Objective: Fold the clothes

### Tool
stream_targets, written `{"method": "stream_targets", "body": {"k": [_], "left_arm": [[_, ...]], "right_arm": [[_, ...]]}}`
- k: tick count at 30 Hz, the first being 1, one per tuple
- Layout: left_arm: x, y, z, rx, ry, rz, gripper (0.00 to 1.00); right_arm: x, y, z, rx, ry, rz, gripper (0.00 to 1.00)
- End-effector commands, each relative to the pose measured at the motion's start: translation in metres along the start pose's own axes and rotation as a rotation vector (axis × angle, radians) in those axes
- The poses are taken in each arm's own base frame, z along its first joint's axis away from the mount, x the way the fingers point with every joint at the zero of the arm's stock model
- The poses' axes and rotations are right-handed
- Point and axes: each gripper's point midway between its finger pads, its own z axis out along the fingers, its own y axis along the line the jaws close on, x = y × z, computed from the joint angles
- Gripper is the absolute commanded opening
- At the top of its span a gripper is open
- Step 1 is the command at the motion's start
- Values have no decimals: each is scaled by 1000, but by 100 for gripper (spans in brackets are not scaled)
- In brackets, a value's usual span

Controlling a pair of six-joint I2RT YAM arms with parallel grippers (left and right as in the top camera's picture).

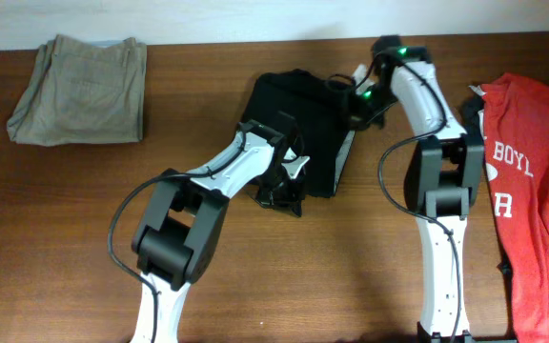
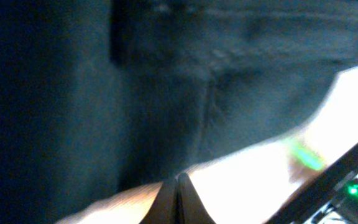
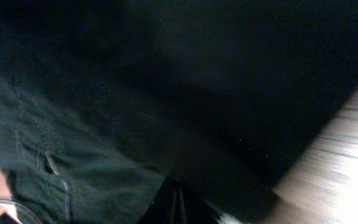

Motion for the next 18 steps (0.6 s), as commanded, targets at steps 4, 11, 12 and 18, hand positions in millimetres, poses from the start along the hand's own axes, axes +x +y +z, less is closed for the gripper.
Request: {"method": "stream_targets", "body": {"k": [4, 11, 12, 18], "left_arm": [[-19, -21, -128, -239, -392, 178, 4], [-37, 3, -210, -380, -657, 136, 99], [-38, 12, -214, -373, -661, 114, 99], [-61, 53, -224, -145, -685, 91, 99]], "right_arm": [[-18, -2, -119, 353, -255, -64, 33], [-5, 37, -162, 278, -341, -114, 99], [-4, 38, -171, 279, -361, -116, 99], [13, 43, -253, 255, -530, -91, 99]]}}
